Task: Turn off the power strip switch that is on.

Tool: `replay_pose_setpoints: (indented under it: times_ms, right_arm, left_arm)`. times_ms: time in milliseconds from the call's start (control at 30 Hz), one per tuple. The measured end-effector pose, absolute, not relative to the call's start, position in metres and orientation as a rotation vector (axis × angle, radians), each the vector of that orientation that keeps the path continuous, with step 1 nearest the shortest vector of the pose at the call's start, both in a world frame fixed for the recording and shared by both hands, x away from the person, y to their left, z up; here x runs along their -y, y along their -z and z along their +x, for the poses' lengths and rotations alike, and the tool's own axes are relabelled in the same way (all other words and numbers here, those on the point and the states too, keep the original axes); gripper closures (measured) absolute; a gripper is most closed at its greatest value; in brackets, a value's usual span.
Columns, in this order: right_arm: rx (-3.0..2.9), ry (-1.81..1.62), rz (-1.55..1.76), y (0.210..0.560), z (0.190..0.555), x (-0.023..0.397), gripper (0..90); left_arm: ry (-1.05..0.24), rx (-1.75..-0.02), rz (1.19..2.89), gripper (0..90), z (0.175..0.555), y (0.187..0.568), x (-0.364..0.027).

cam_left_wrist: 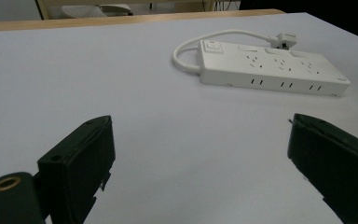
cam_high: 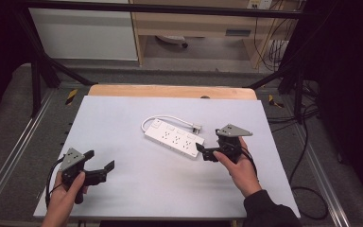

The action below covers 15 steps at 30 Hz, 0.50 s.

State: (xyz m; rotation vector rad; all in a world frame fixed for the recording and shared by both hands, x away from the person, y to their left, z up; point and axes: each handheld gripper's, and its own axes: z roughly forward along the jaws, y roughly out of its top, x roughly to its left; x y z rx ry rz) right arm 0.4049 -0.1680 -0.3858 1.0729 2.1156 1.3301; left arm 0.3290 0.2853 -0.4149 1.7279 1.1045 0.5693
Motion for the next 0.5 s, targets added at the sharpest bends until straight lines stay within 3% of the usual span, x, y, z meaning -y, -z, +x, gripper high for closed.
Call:
replay_pose_setpoints:
  times_ms: [500]
  right_arm:
    - [-2.078,-1.364,1.079,0.365,0.425,0.159,5.9]
  left_arm:
    - [-0.573,-1.1,1.734,7.4,0.329,0.415,-0.284]
